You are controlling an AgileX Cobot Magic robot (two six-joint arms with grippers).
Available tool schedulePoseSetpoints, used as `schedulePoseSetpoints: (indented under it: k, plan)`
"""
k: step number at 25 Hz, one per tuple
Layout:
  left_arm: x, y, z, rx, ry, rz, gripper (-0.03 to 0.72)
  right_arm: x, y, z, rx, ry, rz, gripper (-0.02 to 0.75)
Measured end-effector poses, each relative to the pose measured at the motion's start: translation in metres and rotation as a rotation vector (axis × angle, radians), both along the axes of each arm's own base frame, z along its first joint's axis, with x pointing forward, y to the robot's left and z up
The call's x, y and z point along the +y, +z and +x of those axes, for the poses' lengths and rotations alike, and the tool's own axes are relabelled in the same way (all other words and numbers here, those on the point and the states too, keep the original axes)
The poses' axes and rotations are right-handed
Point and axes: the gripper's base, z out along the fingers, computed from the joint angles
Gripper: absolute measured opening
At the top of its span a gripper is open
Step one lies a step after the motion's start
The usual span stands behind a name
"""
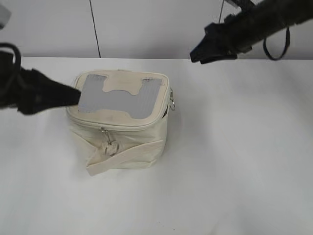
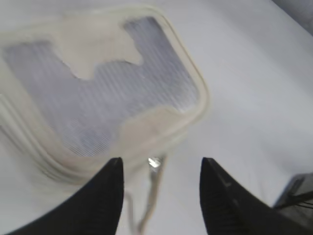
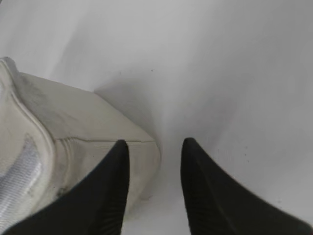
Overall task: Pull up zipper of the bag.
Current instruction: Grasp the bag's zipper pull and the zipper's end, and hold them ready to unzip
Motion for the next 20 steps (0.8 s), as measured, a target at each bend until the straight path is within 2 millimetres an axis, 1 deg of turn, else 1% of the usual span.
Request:
schedulePoseSetpoints:
  k: [1, 2, 3, 4, 6, 7, 10, 12, 13, 15, 17, 20]
  plan:
    - [0.001, 0.006, 0.014, -0.012, -0.002, 0.018, 0.385, -0.007, -0.006, -0.010, -0.018, -0.032, 0.004, 0.294]
    - [-0.001, 0.011, 0.030, -0.016, -0.016, 0.032, 0.385, -0.013, -0.016, -0.023, -0.047, -0.066, 0.002, 0.294]
    - [-0.004, 0.010, 0.046, -0.005, -0.037, 0.049, 0.385, -0.018, -0.028, -0.037, -0.087, -0.102, -0.011, 0.294]
    - [-0.009, 0.015, 0.062, -0.011, -0.067, 0.057, 0.385, -0.020, -0.031, -0.051, -0.129, -0.127, 0.004, 0.294]
    - [-0.024, 0.016, 0.099, -0.001, -0.138, 0.074, 0.385, -0.022, -0.048, -0.083, -0.208, -0.092, -0.011, 0.294]
    - [-0.031, 0.016, 0.113, -0.004, -0.174, 0.086, 0.385, -0.022, -0.054, -0.098, -0.238, -0.068, -0.006, 0.294]
    - [-0.059, 0.014, 0.160, -0.033, -0.292, 0.117, 0.385, -0.020, -0.071, -0.128, -0.273, 0.045, 0.024, 0.300]
    - [-0.078, 0.011, 0.178, -0.057, -0.378, 0.153, 0.385, -0.018, -0.077, -0.137, -0.279, 0.092, 0.044, 0.312]
    - [-0.088, 0.009, 0.186, -0.068, -0.419, 0.167, 0.385, -0.017, -0.079, -0.139, -0.283, 0.104, 0.055, 0.317]
    - [-0.105, 0.002, 0.196, -0.072, -0.484, 0.185, 0.385, -0.016, -0.080, -0.139, -0.287, 0.110, 0.062, 0.319]
    - [-0.116, -0.007, 0.203, -0.051, -0.534, 0.182, 0.386, -0.016, -0.080, -0.139, -0.292, 0.111, 0.064, 0.320]
    - [-0.121, -0.019, 0.205, 0.013, -0.607, 0.180, 0.386, -0.016, -0.080, -0.139, -0.294, 0.110, 0.064, 0.320]
